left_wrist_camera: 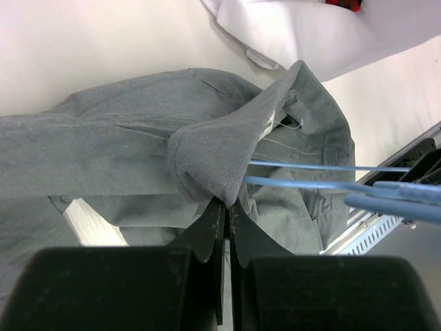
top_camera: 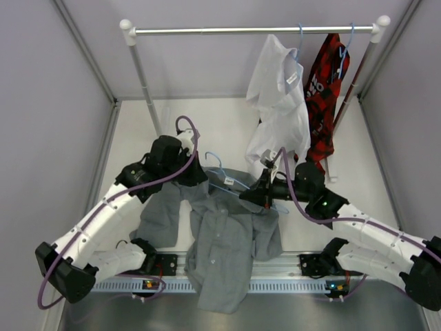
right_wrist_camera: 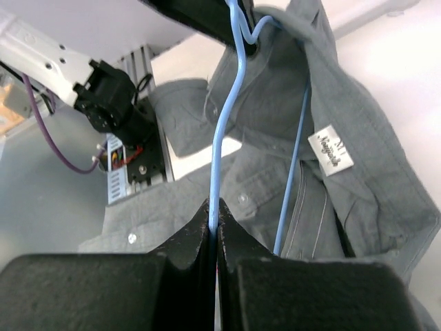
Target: Place the shirt on the hanger
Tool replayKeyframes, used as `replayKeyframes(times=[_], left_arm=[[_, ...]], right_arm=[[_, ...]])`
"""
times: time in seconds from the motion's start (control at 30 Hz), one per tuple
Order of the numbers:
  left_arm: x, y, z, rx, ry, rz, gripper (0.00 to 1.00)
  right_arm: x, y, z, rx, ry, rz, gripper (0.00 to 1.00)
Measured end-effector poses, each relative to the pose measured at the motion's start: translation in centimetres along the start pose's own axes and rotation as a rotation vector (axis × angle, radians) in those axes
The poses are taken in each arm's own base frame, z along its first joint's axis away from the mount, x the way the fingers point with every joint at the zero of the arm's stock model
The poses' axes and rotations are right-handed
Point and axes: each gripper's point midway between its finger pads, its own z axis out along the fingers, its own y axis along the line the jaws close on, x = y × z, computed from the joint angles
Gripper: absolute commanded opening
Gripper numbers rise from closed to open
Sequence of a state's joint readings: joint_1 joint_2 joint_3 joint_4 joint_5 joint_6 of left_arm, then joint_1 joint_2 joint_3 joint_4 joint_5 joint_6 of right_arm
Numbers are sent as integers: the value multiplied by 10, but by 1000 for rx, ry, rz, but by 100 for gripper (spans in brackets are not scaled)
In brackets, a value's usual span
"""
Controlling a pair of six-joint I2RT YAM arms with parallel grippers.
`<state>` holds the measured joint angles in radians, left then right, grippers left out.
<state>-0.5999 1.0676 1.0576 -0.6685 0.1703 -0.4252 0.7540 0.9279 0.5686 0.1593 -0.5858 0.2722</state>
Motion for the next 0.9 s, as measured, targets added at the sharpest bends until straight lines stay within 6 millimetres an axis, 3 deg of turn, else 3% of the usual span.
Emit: replayKeyframes(times=[0.33,0.63,0.9], left_arm=[[-8,-15,-29,64,-47,51,0],[-6,-22,-46,104,-50,99,0],[-10,-27,-57,116,-42,131,0]], right_arm=[[-24,7,16,-101,-147,-66,0],[-19,5,43,-212,-139,-26,0],[-31,12,42,-264,-236,-44,0]])
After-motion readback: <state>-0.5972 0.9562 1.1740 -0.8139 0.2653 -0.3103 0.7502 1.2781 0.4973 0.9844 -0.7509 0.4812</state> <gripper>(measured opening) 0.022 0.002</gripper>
